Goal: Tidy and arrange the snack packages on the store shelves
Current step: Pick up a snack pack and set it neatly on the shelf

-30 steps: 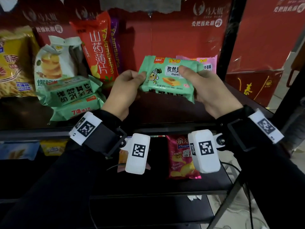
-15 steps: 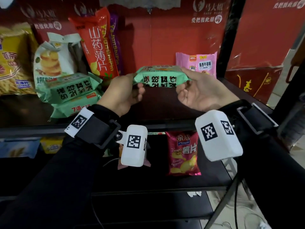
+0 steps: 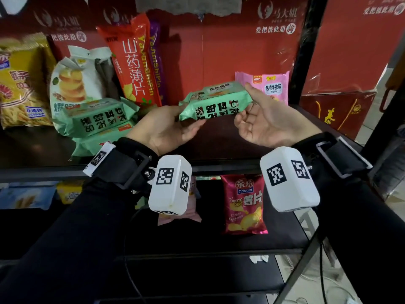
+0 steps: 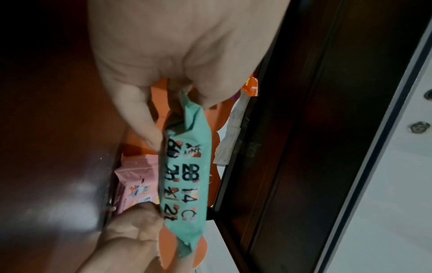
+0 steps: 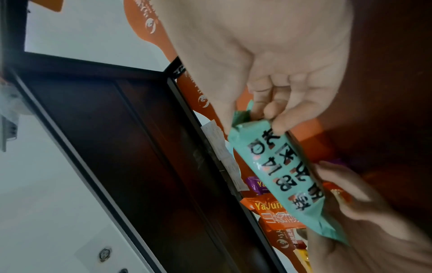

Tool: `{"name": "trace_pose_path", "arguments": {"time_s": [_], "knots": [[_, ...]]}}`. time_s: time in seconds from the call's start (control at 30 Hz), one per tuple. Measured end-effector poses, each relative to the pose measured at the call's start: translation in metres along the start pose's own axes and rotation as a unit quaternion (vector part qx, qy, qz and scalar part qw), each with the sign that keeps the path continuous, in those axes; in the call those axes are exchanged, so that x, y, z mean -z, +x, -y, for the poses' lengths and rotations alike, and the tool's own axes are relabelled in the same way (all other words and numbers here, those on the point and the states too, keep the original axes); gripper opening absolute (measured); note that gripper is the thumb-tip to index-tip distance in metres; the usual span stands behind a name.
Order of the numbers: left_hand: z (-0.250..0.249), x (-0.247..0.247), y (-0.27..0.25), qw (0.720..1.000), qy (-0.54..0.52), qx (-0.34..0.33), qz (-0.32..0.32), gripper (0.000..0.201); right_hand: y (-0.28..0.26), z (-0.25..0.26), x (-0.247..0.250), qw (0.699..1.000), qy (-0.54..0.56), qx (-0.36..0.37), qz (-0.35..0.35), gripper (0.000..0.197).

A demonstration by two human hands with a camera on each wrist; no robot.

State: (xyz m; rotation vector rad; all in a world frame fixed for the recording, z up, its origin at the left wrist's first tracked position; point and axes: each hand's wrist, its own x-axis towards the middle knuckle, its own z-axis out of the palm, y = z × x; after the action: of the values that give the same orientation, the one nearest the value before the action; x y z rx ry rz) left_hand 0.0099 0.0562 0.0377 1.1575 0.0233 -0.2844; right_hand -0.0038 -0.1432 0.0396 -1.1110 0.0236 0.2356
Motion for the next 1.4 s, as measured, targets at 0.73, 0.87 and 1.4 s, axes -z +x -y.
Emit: {"name": "trace_pose_path", "arguments": {"time_s": [0.73,0.87,1.4], "knots": [[-0.004,0.006,0.01,0.967,0.22,-0.122,0.022,0.007,0.007,-0.01,0.005,0.981,-0.087,0.145,-0.095,0.025],[-0.005,0.003,0.012,0.95,0.272,-0.157,0.013,0.03,0.003,-0.014,0.005,0.973,-0.091,0.187,-0.104,0.005],[-0.046,-0.008,0.126,0.89,0.307,-0.28,-0.188,0.032,0.019,-0.031,0.04,0.809,-0.494,0.272,-0.167,0.006]]}}
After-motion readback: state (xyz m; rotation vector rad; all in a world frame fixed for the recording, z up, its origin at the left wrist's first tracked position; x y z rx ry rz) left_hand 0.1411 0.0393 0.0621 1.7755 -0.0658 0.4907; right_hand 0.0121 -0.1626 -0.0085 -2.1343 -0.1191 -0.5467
